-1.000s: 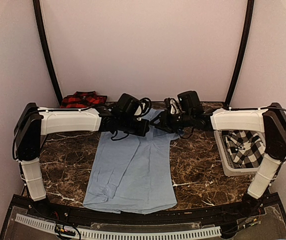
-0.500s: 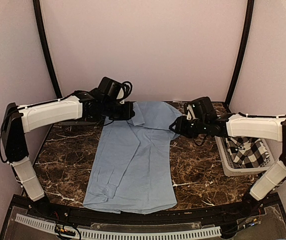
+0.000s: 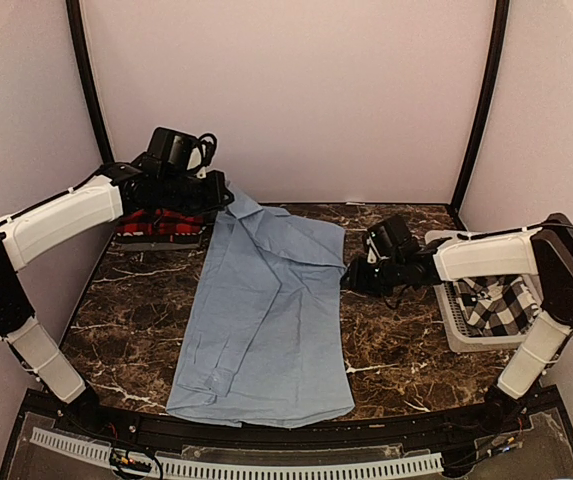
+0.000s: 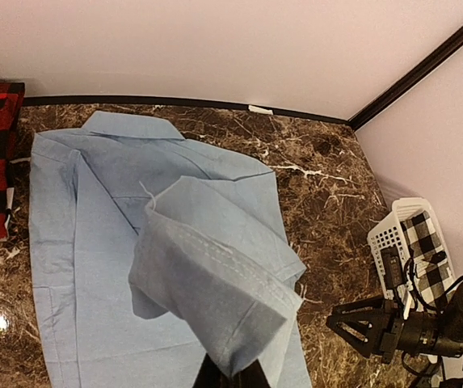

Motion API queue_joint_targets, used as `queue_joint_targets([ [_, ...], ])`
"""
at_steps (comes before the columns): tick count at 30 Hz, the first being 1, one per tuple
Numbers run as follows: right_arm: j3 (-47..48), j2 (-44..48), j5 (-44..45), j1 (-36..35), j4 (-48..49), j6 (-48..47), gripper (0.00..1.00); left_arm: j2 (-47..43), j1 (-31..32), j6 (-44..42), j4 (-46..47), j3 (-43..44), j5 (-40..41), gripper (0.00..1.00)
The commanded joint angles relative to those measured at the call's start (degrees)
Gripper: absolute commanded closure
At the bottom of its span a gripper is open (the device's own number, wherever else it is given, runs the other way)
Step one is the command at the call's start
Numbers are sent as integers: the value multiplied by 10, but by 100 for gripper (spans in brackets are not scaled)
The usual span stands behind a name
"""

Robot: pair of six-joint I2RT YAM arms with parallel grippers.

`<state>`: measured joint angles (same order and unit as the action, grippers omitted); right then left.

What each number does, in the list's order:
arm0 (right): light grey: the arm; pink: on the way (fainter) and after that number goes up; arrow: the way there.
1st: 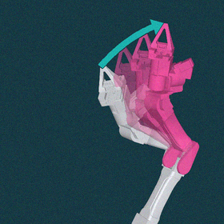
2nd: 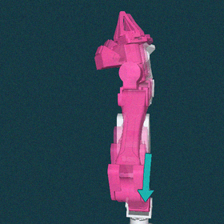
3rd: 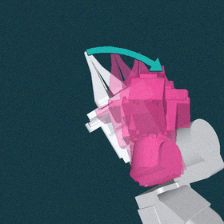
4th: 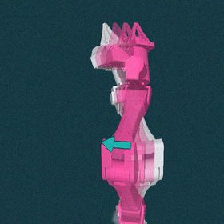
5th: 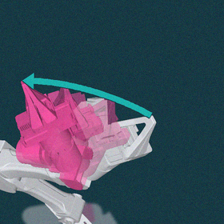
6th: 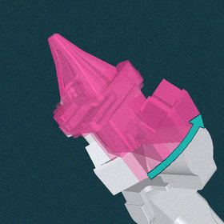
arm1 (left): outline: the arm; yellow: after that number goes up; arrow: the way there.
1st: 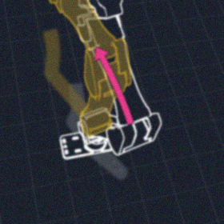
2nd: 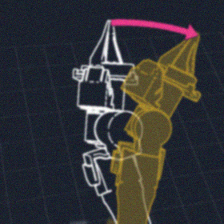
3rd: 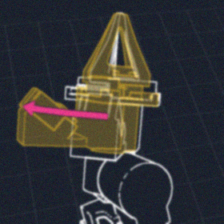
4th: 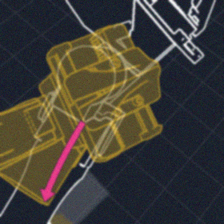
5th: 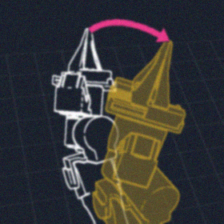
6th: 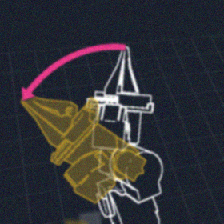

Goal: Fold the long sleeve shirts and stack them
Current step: Fold the 1/3-folded shirt at the center of the board.

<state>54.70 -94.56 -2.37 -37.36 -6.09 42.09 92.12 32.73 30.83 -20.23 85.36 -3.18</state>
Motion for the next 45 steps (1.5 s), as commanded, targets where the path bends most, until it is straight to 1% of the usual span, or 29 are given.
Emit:
queue_joint_targets([
  [1, -7, -27, 5, -17, 10, -8, 58, -19, -14, 9, -23, -7, -7, 100],
  [12, 5, -89, 10, -33, 18, -4, 57, -22, -67, 16, -34, -4, 0, 100],
  [22, 18, -103, 8, -51, 3, -4, 57, -11, -97, 15, -44, -9, 2, 100],
  [27, 15, -104, 4, -59, 2, 0, 69, -6, -100, 17, -38, -12, -5, 100],
  [30, 19, -108, -1, -59, 5, -1, 82, -2, -100, 16, -33, -11, -18, 100],
  [33, 32, -114, 3, -59, -2, -5, 97, 2, -100, 13, -28, -11, -30, 100],
  [34, 38, -117, 10, -59, -8, -8, 100, 3, -100, 12, -25, -11, -36, 100],
  [39, 55, -124, 42, -42, -40, -27, 100, 15, -100, 8, -7, -15, -77, 100],
  [45, 57, -123, 42, 26, -48, -55, 100, 50, -98, 19, 34, -15, -128, 100],
])
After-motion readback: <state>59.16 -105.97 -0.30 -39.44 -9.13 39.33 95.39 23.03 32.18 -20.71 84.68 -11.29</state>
